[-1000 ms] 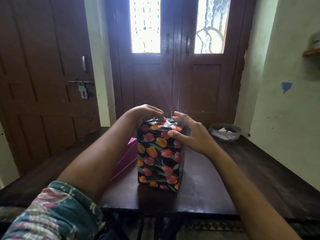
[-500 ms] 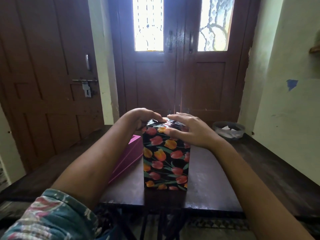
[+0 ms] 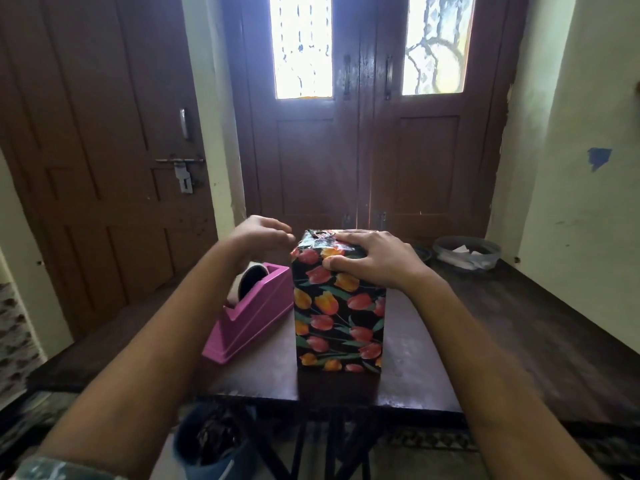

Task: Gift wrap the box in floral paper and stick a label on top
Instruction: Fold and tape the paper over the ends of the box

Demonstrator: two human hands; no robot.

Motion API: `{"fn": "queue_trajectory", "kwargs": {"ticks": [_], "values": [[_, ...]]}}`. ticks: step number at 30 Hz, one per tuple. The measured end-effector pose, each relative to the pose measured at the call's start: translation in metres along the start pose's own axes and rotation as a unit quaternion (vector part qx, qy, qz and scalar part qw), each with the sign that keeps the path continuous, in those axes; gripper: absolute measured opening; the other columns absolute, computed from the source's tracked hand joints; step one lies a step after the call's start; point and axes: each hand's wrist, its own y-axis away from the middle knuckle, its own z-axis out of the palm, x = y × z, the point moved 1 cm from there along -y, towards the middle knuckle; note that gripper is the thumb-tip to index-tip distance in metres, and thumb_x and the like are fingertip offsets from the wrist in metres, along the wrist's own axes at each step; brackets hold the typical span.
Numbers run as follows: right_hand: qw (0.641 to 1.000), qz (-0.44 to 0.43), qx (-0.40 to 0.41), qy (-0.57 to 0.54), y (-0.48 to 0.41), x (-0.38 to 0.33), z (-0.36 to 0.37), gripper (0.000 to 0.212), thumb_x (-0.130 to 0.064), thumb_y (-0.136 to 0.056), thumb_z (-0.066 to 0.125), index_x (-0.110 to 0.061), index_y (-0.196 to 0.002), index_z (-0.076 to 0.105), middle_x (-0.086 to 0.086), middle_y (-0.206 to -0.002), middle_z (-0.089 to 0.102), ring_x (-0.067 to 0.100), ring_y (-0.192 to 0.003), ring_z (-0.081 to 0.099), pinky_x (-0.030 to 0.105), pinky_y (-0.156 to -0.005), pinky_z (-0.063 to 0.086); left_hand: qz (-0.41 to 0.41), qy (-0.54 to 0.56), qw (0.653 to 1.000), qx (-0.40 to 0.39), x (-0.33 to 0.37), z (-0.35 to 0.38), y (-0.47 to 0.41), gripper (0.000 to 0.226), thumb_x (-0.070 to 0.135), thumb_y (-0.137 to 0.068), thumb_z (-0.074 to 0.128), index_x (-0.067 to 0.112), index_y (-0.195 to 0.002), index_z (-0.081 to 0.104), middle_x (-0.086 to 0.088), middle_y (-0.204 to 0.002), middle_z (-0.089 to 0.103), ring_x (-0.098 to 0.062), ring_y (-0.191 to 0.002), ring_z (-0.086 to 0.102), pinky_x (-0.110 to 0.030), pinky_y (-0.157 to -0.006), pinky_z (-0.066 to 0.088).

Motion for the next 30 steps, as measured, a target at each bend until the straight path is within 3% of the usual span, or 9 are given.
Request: {"fn": "queue_trajectory", "kwargs": {"ticks": [2,8,11,14,19,22,24,27,30], "values": [[1.000,0.001,-0.001,-0.001,0.000,0.000,0.000,0.079,-0.078,-0.070,0.043,-0.038,-0.138,0.041,-0.010,-0.144,0.043,0.017,-0.128,0.043,0.034,-0.087,0.037,-0.002,-0.041,0.998,0.048,-0.014,-0.019,0.008,0.024,0.007,-0.088,0.059,-0.001,-0.110,0.064,-0.014,-0.103,0.065,-0.024,-0.094,0.061,-0.036,-0.084,0.050],[1.000,0.007,0.001,-0.011,0.003,-0.002,-0.001,0.080,-0.079,-0.068,0.044,-0.038,-0.137,0.042,-0.008,-0.144,0.043,0.019,-0.127,0.044,0.033,-0.085,0.036,-0.165,-0.255,0.945,0.123,-0.064,-0.059,0.027,0.024,0.023,-0.081,0.067,0.006,-0.098,0.070,-0.015,-0.102,0.067,-0.027,-0.092,0.062,-0.035,-0.080,0.051],[1.000,0.008,0.005,-0.010,0.005,-0.004,-0.001,0.080,-0.079,-0.070,0.044,-0.036,-0.138,0.042,-0.007,-0.144,0.043,0.019,-0.127,0.043,0.035,-0.088,0.037,-0.221,-0.173,0.956,0.086,-0.074,-0.052,0.034,0.017,0.016,-0.088,0.061,-0.001,-0.088,0.061,-0.016,-0.086,0.062,-0.023,-0.072,0.056,-0.033,-0.063,0.045],[1.000,0.004,0.009,-0.006,0.006,-0.005,-0.001,0.076,-0.076,-0.074,0.046,-0.035,-0.138,0.041,-0.007,-0.144,0.043,0.020,-0.127,0.043,0.034,-0.087,0.037,-0.246,-0.139,0.956,0.071,-0.072,-0.046,0.034,0.018,0.016,-0.093,0.055,0.004,-0.079,0.056,-0.012,-0.084,0.055,-0.021,-0.069,0.051,-0.035,-0.064,0.044],[1.000,0.007,0.009,-0.009,0.006,-0.006,-0.001,0.075,-0.074,-0.075,0.049,-0.034,-0.138,0.041,-0.007,-0.145,0.042,0.019,-0.128,0.042,0.034,-0.087,0.037,-0.284,-0.124,0.950,0.026,-0.062,-0.045,0.035,0.028,0.018,-0.098,0.045,0.002,-0.120,0.054,-0.015,-0.120,0.048,-0.028,-0.100,0.044,-0.041,-0.091,0.042],[1.000,0.002,0.017,-0.016,0.008,-0.007,-0.001,0.066,-0.065,-0.081,0.050,-0.034,-0.138,0.042,-0.008,-0.145,0.042,0.019,-0.129,0.041,0.034,-0.087,0.037,-0.290,-0.110,0.951,0.015,-0.056,-0.046,0.038,0.024,0.018,-0.096,0.049,0.000,-0.111,0.058,-0.015,-0.114,0.052,-0.030,-0.105,0.045,-0.045,-0.100,0.041],[1.000,0.003,0.016,-0.014,0.008,-0.006,-0.001,0.067,-0.065,-0.081,0.050,-0.033,-0.139,0.042,-0.007,-0.145,0.042,0.019,-0.129,0.041,0.034,-0.087,0.037,-0.281,-0.097,0.955,0.013,-0.058,-0.048,0.039,0.026,0.010,-0.093,0.054,0.003,-0.118,0.057,-0.015,-0.114,0.055,-0.030,-0.110,0.048,-0.045,-0.097,0.043],[1.000,0.002,0.014,-0.013,0.008,-0.006,-0.001,0.071,-0.070,-0.078,0.049,-0.033,-0.138,0.042,-0.007,-0.144,0.043,0.019,-0.129,0.041,0.033,-0.085,0.036,-0.264,-0.057,0.962,0.029,-0.065,-0.050,0.039,0.020,0.006,-0.089,0.057,0.006,-0.108,0.063,-0.012,-0.098,0.059,-0.025,-0.088,0.054,-0.044,-0.082,0.047],[1.000,0.002,0.011,-0.013,0.008,-0.006,0.000,0.076,-0.073,-0.073,0.047,-0.033,-0.138,0.042,-0.008,-0.144,0.043,0.019,-0.128,0.041,0.032,-0.083,0.035,-0.254,-0.016,0.965,0.062,-0.067,-0.050,0.037,0.011,0.015,-0.091,0.059,0.007,-0.098,0.063,-0.010,-0.085,0.055,-0.025,-0.077,0.054,-0.051,-0.082,0.049]]}}
